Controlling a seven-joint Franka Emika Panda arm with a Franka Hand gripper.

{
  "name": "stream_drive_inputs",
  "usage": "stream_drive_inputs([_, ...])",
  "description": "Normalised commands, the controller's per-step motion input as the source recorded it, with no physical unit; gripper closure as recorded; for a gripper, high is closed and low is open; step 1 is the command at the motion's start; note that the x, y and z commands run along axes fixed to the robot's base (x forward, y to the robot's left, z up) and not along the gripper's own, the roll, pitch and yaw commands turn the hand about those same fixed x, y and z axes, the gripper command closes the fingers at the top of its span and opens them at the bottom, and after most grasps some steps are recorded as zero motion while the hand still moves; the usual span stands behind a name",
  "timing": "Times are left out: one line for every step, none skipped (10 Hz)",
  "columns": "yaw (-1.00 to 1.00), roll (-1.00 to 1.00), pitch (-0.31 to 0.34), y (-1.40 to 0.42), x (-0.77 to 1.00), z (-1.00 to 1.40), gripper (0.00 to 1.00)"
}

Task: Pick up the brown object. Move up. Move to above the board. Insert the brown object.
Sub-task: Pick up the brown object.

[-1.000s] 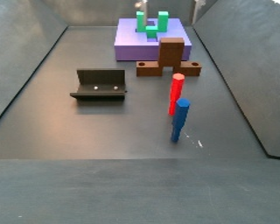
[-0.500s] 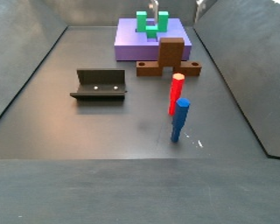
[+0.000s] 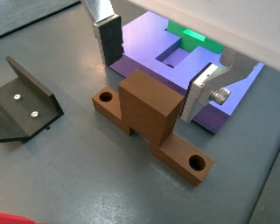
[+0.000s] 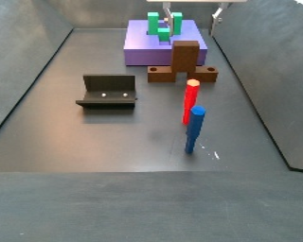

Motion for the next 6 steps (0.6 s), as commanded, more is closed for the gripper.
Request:
stream_drive_inputs([-0.06, -0.12, -0.081, -0.24, 0.04, -0.27, 0.00])
stream_drive_inputs([-0.03, -0.15, -0.090, -0.06, 0.00, -0.42, 0.00])
stream_drive_inputs([0.00, -0.12, -0.063, 0.00, 0.05, -0.32, 0.00])
stream_drive_inputs([0.00, -0.12, -0.059, 0.00, 0.03, -0.30, 0.00])
stream_drive_inputs([0.00, -0.11, -0.070, 0.00, 0.00, -0.29, 0.00])
stream_drive_inputs([0.13, 0.00, -0.071, -0.05, 0.00, -0.23, 0.00])
